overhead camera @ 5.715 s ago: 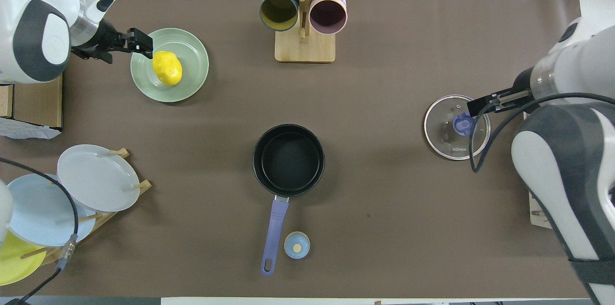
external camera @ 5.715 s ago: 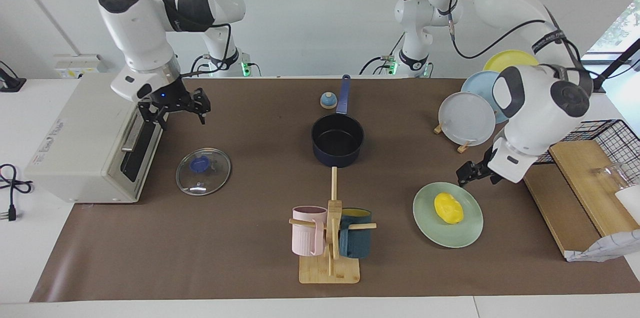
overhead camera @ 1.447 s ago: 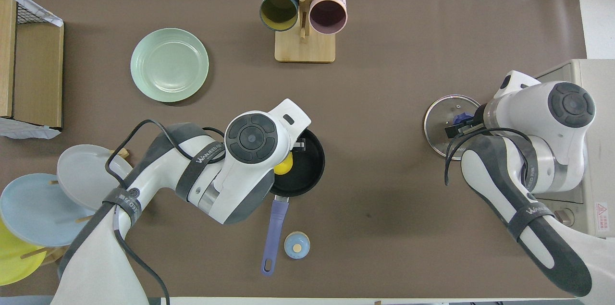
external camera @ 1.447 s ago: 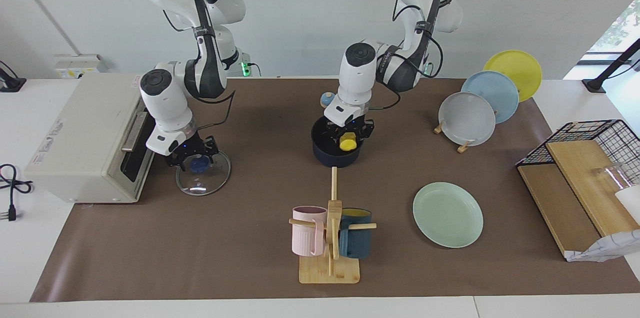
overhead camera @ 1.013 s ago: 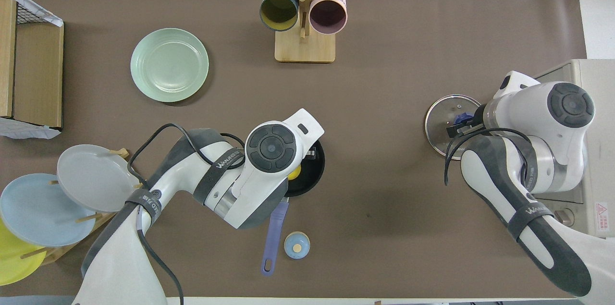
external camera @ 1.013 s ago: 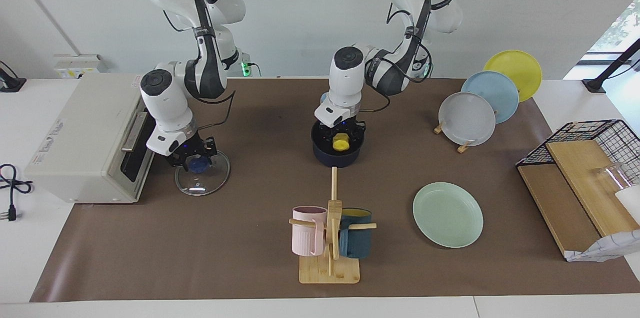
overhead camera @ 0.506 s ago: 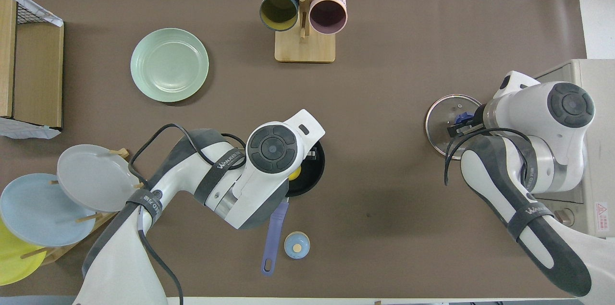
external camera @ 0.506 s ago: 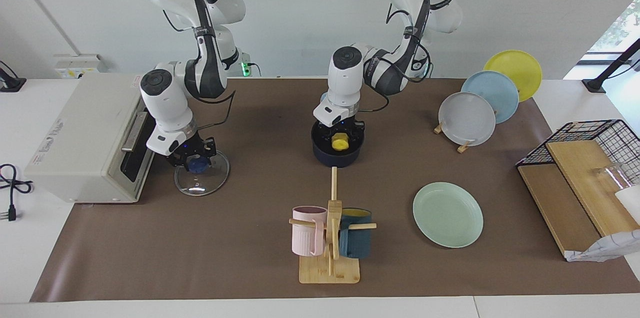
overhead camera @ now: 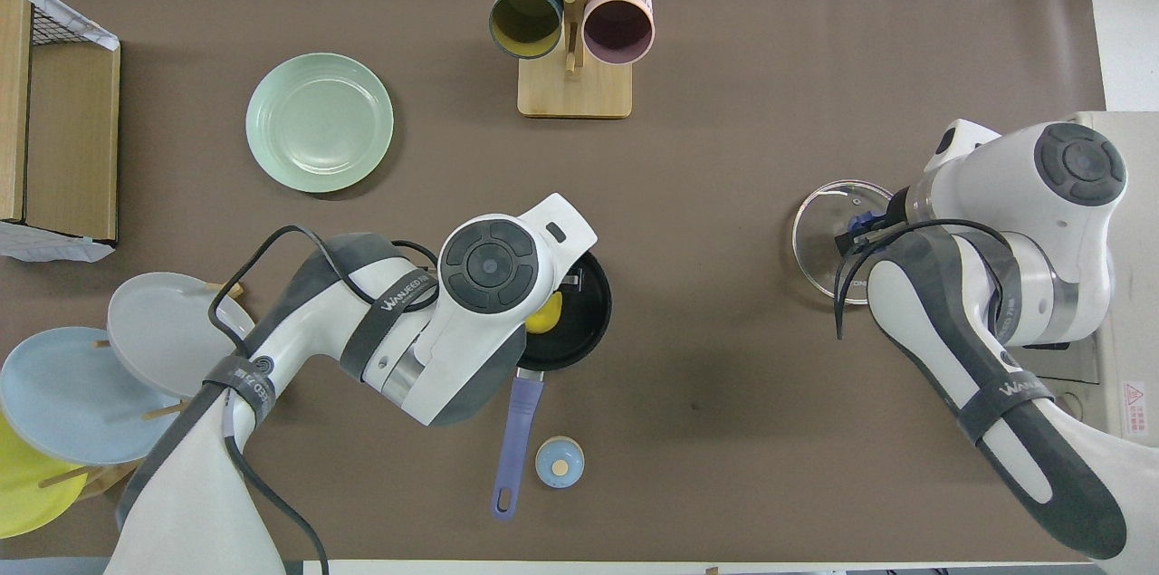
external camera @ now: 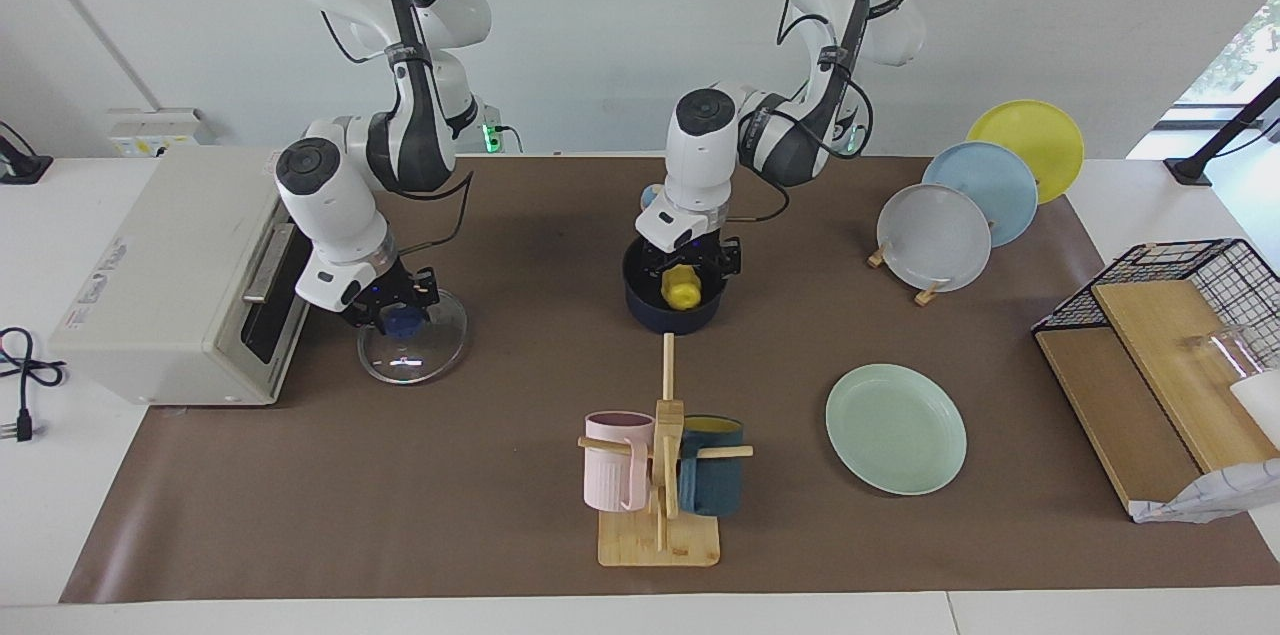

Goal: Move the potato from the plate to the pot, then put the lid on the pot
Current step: 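Withdraw the left gripper while the right gripper carries the lid toward the saucepan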

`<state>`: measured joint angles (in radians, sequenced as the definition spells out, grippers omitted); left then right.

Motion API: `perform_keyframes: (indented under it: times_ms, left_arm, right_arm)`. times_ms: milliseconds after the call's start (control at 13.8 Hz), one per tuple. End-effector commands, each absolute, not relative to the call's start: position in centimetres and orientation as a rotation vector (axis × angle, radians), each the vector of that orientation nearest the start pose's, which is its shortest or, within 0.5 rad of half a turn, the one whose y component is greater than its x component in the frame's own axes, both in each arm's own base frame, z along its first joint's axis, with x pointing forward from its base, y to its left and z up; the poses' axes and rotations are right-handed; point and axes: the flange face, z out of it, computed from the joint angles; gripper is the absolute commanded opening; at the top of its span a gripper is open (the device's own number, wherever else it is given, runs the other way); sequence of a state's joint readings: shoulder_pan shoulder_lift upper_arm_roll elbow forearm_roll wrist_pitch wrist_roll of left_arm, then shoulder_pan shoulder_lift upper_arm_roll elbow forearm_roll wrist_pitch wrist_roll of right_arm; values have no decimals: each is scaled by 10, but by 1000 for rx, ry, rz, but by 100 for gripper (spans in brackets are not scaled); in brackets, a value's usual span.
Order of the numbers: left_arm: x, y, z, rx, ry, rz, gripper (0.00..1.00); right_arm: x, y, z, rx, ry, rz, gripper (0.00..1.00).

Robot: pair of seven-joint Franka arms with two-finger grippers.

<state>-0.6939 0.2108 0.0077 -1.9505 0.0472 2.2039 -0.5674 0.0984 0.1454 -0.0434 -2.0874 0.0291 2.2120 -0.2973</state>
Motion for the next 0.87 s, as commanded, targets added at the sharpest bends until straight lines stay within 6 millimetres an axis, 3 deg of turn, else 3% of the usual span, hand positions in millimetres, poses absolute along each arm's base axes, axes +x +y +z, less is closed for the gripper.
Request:
perform_keyframes:
  times_ms: [0,72,217,362,579,796]
  left_arm:
    - [494,-337,432,-3107,211,-95,100]
    - [508,-322,449,-3108,187,-87,100]
    - [534,-282,488,-3133,135,-78,100]
    - [549,-237,534,-3181,94,-112,100]
    - [558,-171,580,-3179,54,-122,100]
    - [561,-99,598,-3164,113,-85,100]
  right_arm:
    - [583,53,375,-3061,-532,47,0]
    - [584,63,381,-3059,-549,53,0]
    - [586,105,411,-3073,-507,97,0]
    - [584,169,457,-3102,-436,134,0]
    - [570,239,472,-3125,-341,121,0]
    - [532,318,476,-3141,-225,85,0]
